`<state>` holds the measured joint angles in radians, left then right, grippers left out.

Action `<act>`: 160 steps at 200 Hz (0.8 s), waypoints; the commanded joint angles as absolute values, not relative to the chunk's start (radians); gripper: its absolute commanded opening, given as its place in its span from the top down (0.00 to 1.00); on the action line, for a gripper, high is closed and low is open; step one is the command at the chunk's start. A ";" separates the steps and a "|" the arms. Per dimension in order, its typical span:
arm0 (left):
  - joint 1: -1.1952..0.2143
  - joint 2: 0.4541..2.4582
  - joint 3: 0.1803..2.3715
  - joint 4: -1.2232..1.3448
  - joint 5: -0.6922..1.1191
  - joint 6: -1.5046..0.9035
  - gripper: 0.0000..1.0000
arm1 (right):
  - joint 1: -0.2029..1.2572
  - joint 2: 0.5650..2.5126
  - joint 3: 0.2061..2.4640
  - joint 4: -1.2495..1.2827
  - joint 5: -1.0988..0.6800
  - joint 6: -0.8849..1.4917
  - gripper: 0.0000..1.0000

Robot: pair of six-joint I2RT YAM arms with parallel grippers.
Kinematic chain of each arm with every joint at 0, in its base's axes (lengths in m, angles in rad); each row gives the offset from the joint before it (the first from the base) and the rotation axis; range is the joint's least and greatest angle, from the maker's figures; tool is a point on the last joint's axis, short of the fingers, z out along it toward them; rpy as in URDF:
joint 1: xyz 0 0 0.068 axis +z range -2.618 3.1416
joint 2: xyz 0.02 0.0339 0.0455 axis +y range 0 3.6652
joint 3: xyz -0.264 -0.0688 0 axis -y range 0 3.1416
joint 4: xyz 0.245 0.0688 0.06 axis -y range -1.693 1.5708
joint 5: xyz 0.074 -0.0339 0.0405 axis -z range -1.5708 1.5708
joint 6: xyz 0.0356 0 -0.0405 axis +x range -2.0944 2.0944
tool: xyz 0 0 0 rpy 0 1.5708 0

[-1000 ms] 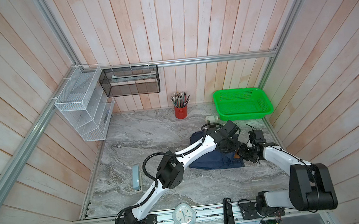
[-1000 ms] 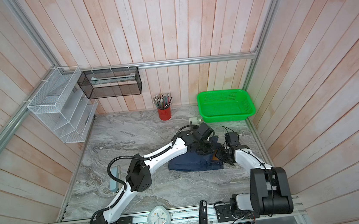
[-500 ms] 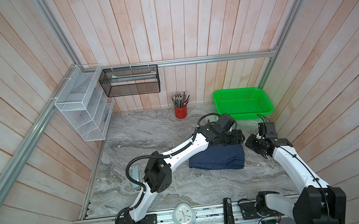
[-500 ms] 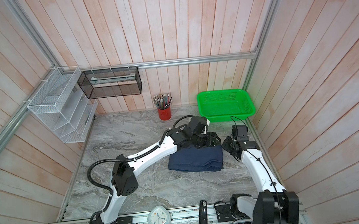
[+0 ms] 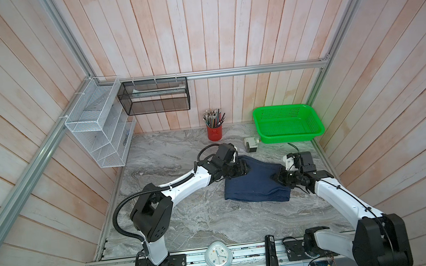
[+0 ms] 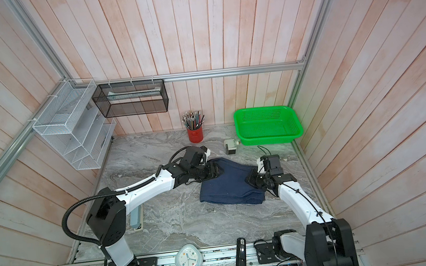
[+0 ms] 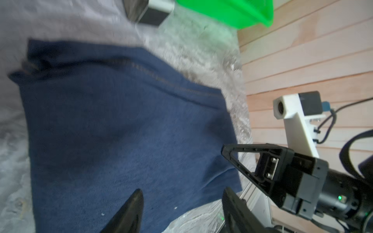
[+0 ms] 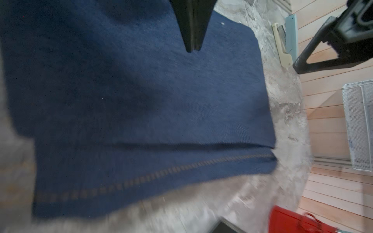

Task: Fold and stack the trousers
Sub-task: Smooth out the trousers at the center of the table.

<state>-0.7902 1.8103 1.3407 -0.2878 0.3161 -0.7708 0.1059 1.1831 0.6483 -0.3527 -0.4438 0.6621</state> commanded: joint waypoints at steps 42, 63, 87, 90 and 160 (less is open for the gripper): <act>-0.740 1.832 1.077 -0.158 0.393 -0.848 0.42 | 0.034 1.183 0.466 -0.459 -0.303 0.660 1.00; -0.723 1.881 1.073 -0.183 0.360 -0.840 0.42 | 0.004 1.221 0.479 -0.437 -0.338 0.635 1.00; -0.722 1.880 1.103 -0.167 0.385 -0.833 0.41 | 0.008 1.215 0.550 -0.401 -0.441 0.626 1.00; -0.723 1.873 1.106 -0.164 0.387 -0.831 0.41 | 0.010 1.209 0.563 -0.400 -0.449 0.623 1.00; -0.682 1.873 1.341 -0.215 0.350 -0.750 0.35 | -0.020 1.212 0.729 -0.325 -0.373 0.628 0.82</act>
<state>-0.7166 1.8236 1.2411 -0.2012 0.3683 -0.7982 0.0025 1.1553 0.7250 -0.3580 -0.4118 0.6277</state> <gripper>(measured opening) 0.647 0.192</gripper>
